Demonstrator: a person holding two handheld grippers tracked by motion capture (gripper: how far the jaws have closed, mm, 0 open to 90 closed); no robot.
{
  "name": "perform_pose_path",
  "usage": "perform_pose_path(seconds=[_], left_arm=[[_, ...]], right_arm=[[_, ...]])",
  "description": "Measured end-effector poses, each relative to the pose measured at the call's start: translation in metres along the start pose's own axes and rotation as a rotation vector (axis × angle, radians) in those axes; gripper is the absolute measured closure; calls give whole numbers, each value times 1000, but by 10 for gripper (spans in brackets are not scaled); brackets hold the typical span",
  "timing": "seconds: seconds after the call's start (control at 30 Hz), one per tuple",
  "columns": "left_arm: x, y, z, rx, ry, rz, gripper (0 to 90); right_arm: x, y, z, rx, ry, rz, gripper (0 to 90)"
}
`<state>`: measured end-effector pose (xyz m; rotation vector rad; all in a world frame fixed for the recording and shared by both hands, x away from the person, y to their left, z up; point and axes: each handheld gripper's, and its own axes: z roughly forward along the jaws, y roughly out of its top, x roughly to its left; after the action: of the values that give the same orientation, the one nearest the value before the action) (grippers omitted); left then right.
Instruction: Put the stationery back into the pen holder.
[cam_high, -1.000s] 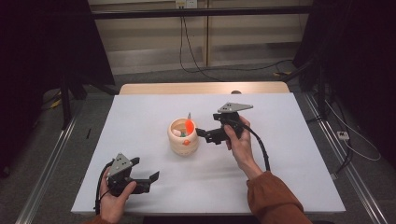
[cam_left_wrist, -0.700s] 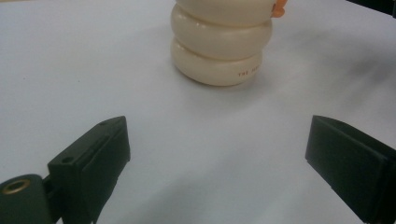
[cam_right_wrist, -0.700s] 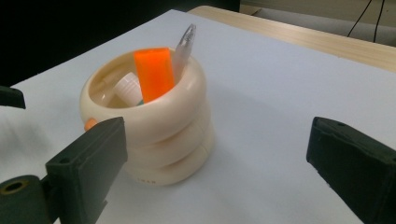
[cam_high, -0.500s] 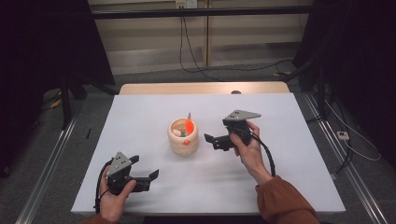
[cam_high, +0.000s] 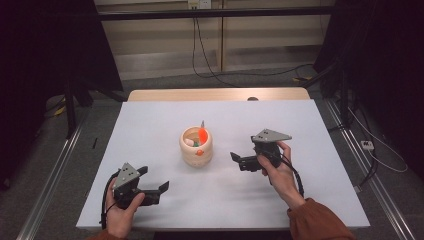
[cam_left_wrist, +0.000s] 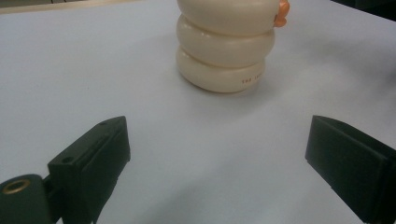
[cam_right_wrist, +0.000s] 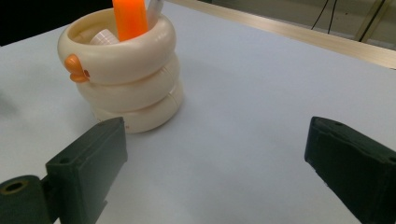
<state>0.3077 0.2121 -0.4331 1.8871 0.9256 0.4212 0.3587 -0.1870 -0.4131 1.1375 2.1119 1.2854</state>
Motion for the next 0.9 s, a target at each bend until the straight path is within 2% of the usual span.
perform_pose_path(seconds=[0.17, 0.63, 0.9], left_arm=[[-1, 0, 1, 1, 2, -4, 64], [0, 0, -1, -2, 6, -4, 63], [0, 0, -1, -3, 8, 0, 64]], right_arm=[[-3, -6, -7, -11, -35, 6, 52], [-13, -29, -36, -28, -83, 52, 52], [-18, -40, -54, -59, -121, 72, 52]])
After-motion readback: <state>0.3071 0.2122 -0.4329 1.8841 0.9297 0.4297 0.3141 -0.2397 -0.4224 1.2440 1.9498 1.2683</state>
